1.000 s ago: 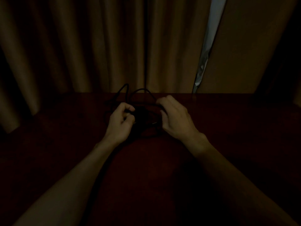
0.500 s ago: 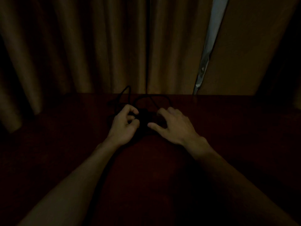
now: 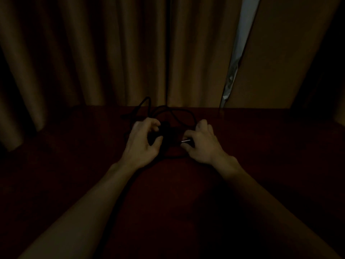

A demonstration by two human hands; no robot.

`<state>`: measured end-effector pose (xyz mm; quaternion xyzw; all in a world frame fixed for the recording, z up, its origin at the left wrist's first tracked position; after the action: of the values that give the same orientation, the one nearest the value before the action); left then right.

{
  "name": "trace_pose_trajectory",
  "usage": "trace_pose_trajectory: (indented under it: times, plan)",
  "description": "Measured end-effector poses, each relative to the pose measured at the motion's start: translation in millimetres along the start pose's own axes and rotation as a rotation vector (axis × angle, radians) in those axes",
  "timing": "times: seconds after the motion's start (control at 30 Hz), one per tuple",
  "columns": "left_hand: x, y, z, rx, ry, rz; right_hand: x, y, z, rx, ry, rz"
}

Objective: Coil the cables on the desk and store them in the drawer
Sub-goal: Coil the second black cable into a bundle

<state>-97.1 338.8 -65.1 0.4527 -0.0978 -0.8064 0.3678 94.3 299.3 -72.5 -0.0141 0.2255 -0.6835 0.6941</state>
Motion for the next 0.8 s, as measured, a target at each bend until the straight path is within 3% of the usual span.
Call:
trace_pose_trajectory:
  times: [0.07, 0.13, 0.37, 0.53, 0.7, 0.8]
  plan:
    - [-1, 2, 3, -0.231, 0.1, -0.101, 3, -1, 11, -0.071, 0.102, -0.011]
    - [-3, 4, 5, -0.282, 0.158, -0.165, 4, -4, 21, -0.126, 0.186, -0.02]
    - [-9, 30, -14, -0.229, -0.035, -0.258, -6, -25, 35, -0.468, 0.187, 0.066]
    - [-33, 44, -4, 0.118, 0.004, -0.088, -17, -35, 54, -0.664, 0.306, 0.124]
    - [-72, 47, 17, 0.454, 0.119, 0.184, -34, -42, 59, -1.0, 0.041, 0.122]
    - [-93, 48, 20, 0.696, 0.16, 0.31, -46, -50, 53, -1.0, -0.07, 0.124]
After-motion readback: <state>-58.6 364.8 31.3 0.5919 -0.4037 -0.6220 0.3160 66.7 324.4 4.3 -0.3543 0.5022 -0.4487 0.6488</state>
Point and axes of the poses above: each hand's wrist, its own x-axis away from the middle knuckle, its own z-axis out of the back of the hand, y = z × x, the point moved 7 cm from there along -x, towards the middle knuckle, and after that the axes turned 4 degrees about -x, right-handed, at the moved point
